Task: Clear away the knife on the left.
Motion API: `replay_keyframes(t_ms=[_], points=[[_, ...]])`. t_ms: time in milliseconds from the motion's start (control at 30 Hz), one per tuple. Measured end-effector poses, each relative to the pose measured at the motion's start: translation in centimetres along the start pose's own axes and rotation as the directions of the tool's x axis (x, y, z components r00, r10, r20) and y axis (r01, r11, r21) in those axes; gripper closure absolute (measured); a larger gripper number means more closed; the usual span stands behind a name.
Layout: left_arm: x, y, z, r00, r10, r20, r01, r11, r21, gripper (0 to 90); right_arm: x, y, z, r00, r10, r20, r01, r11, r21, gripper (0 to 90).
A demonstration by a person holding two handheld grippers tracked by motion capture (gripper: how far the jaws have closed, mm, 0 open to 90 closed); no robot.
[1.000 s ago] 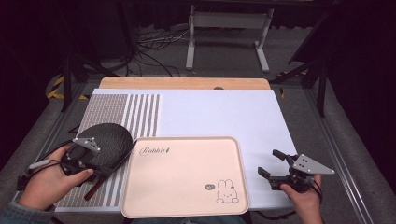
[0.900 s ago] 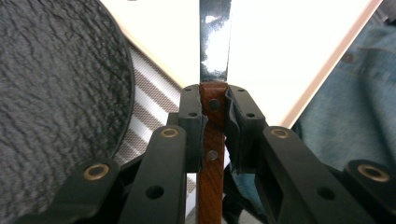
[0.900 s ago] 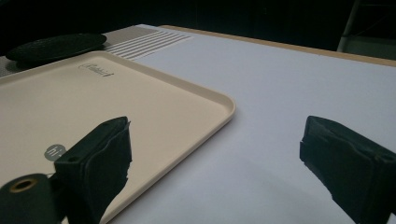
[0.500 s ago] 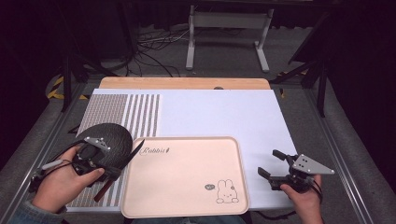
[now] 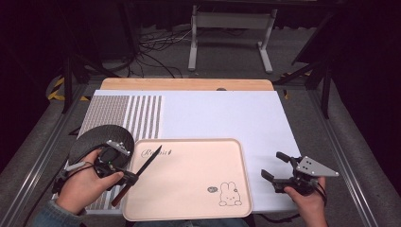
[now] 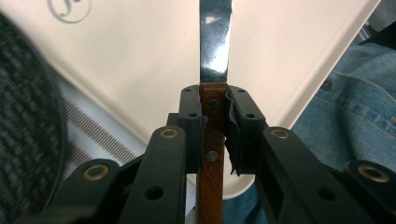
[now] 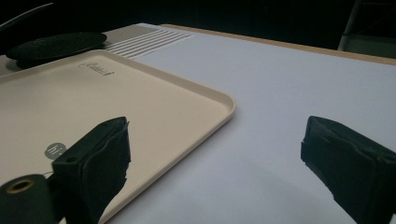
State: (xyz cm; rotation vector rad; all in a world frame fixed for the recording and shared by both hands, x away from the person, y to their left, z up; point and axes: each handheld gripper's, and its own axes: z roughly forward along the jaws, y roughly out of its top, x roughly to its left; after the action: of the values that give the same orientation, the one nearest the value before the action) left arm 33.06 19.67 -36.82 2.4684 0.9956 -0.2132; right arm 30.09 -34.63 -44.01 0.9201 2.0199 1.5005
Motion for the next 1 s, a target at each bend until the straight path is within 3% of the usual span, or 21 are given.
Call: replay_keyframes(t_ms=[333,533,1000], points=[[-0.3,1.2,2.2,0.9993,-0.008,0.036,0.007,0.9995,0.031,78.1,0.0,-0.1,0.0,1.0000,0.000,-0.001,0.000,1.000,0.001,8.6],[-0.2,1.5,3.5,0.9970,-0.034,0.070,0.029,0.9974,0.065,78.1,0.0,-0.1,0.0,1.0000,0.000,-0.009,0.000,1.000,0.003,8.6],[0.8,1.8,5.6,0.9911,-0.111,0.073,0.102,0.9880,0.116,78.1,-0.1,-0.1,0.0,0.9999,0.006,-0.014,-0.006,1.000,0.004,8.6]])
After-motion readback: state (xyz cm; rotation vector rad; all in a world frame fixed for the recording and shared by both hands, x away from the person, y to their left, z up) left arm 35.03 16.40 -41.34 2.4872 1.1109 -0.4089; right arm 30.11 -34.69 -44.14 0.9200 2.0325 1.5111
